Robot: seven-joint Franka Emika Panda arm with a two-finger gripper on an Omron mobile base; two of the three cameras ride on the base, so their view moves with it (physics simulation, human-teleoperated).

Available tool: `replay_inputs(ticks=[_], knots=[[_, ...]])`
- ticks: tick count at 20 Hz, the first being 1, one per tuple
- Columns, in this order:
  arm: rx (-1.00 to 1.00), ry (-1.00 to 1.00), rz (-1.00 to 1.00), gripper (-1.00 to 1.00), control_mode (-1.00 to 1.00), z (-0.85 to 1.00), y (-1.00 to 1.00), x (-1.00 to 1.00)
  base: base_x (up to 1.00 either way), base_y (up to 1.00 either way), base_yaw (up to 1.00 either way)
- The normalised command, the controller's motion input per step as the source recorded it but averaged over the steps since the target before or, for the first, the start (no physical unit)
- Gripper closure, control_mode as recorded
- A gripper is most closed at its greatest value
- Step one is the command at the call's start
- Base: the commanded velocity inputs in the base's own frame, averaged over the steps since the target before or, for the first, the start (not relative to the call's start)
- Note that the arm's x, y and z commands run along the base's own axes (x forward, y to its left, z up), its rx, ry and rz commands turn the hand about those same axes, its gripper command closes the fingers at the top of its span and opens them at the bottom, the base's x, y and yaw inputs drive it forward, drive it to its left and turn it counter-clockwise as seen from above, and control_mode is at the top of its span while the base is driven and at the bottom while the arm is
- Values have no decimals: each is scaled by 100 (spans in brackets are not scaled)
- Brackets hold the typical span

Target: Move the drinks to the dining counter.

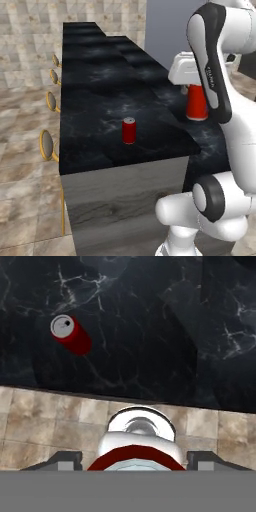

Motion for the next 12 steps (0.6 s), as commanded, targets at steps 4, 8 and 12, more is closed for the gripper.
replay_inputs(ticks=[4, 8, 12], knots=[[0, 7, 0, 100, -100, -40, 23, 37, 0, 0, 0], [0, 1, 0, 100, -100, -41, 17, 37, 0, 0, 0], [0, 0, 0, 100, -100, -34, 4, 33, 0, 0, 0]])
